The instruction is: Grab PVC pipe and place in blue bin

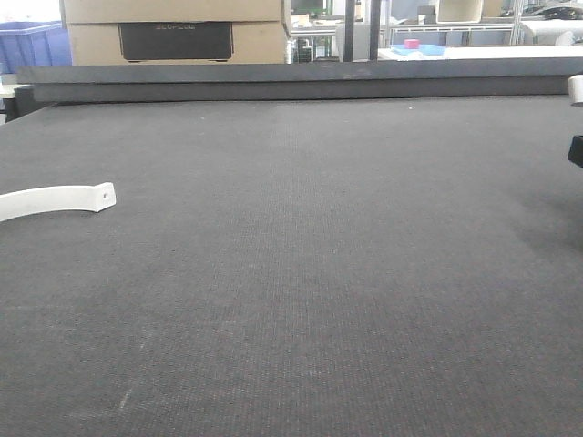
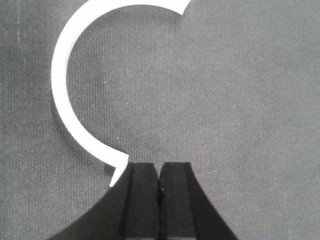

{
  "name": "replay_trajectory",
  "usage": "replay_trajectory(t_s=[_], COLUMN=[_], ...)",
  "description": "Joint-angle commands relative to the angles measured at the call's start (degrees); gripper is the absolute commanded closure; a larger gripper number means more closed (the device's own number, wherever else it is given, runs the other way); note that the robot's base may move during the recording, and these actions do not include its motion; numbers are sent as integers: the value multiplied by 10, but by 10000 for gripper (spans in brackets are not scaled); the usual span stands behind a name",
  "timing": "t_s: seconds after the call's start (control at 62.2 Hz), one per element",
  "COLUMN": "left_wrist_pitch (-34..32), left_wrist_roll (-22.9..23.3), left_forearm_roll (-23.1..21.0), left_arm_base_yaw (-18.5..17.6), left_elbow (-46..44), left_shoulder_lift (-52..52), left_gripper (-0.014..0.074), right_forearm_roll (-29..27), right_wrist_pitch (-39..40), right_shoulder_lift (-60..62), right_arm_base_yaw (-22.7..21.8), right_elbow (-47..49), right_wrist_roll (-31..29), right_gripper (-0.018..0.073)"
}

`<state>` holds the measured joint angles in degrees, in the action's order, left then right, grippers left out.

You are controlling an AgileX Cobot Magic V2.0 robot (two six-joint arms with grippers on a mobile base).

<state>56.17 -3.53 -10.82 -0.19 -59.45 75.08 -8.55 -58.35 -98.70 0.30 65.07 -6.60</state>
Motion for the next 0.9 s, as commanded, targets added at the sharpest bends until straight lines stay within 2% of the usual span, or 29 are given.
replay_trajectory(t_s=[0.0,0.209,0.338,0.402,0.547,0.885], left_wrist_pitch=[0,0,-2,-2,0,-8], left_wrist_roll=[1,1,1,1,1,5], left_forearm_roll=[-7,-7,-7,-7,-7,-7], left_arm_base_yaw=[-1,-1,-1,-1,-1,-1], left_elbow=[-5,-5,-5,-5,-5,-9], left_shoulder_lift=[-1,-1,-1,-1,-1,0], left_gripper=[707,707,707,707,707,707], right_forearm_roll=[3,3,2,2,2,2], right_wrist_pitch=[3,5,1,-4,-20,-76], right_shoulder_lift=[1,-3,-13,-13,-13,22], right_arm_base_yaw=[1,1,1,1,1,1], right_elbow=[5,5,5,5,15,41], right_wrist_roll=[-9,-9,-9,-9,-9,-9], right_gripper=[337,343,419,489,727,727])
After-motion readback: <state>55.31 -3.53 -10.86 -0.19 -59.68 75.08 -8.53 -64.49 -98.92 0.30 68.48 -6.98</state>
